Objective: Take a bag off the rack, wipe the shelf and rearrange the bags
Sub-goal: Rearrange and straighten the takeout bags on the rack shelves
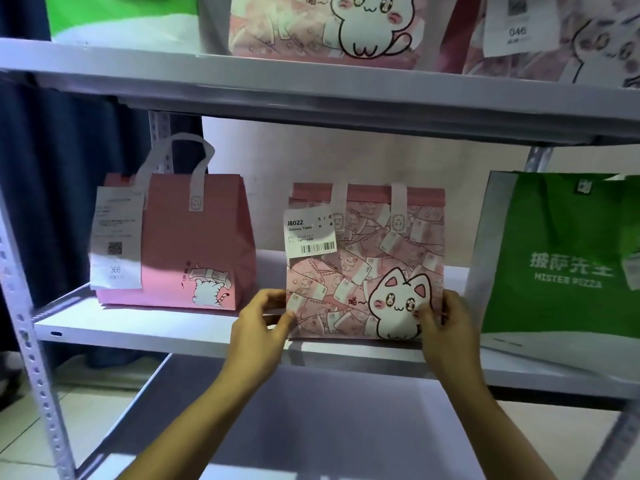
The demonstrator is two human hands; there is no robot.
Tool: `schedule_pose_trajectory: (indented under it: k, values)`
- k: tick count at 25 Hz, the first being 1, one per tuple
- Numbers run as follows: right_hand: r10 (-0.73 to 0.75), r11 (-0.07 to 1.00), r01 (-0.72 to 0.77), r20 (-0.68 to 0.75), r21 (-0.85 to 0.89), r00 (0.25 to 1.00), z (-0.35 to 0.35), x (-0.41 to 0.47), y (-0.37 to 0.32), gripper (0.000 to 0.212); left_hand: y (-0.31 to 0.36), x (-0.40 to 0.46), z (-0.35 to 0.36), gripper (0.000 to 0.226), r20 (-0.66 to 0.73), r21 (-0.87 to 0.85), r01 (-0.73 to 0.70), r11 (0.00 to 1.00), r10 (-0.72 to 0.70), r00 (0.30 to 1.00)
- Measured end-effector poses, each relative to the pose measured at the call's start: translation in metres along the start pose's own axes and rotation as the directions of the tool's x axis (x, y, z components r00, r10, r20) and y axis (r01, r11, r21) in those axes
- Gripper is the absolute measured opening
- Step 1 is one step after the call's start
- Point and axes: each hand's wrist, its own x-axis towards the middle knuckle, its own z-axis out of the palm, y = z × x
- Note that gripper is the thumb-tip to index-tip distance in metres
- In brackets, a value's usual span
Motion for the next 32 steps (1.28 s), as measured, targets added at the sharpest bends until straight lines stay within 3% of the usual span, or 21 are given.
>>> schedule_pose_trajectory:
  k: [9,12,15,18,21,25,27,32]
  values:
    - [0.045,0.997,-0.038,0.115,-0.063,0.992,0.037,0.02,-0.003,0.03,-0.007,0.036,0.008,0.039,0.095,0.081,0.144,0.986,-0.151,0.984]
    - [0.051,0.998,-0.046,0.119,-0.049,0.992,0.032,0.021,0.001,0.032,-0.001,0.031,0.01,0.054,0.04,0.054,0.152,0.987,-0.154,0.987]
    - [0.032,0.999,-0.033,0.026,0.019,0.999,0.01,0.015,0.008,0.035,0.018,0.02,0.007,0.063,-0.095,-0.017,0.021,1.0,-0.022,0.995]
    - [-0.024,0.999,0.031,-0.163,0.039,0.986,-0.035,0.007,0.023,0.03,0.05,-0.005,0.027,0.053,-0.08,-0.068,-0.217,0.974,0.211,0.974]
    - [-0.052,0.998,0.059,-0.38,0.007,0.923,-0.086,0.0,0.044,0.025,0.071,-0.035,0.073,0.049,0.072,-0.124,-0.301,0.946,0.311,0.948]
    - [-0.072,0.994,0.01,-0.588,-0.107,0.806,-0.152,-0.001,0.071,0.032,0.08,-0.05,0.142,0.053,0.336,-0.151,-0.249,0.956,0.287,0.897]
    - [-0.075,0.988,-0.02,-0.59,-0.152,0.804,-0.174,0.004,0.08,0.042,0.084,-0.044,0.166,0.054,0.411,-0.154,-0.225,0.962,0.27,0.871]
    - [0.067,0.965,-0.175,-0.46,-0.196,0.885,-0.188,0.018,0.095,0.066,0.078,-0.039,0.208,0.061,0.578,-0.092,-0.099,0.991,0.135,0.805]
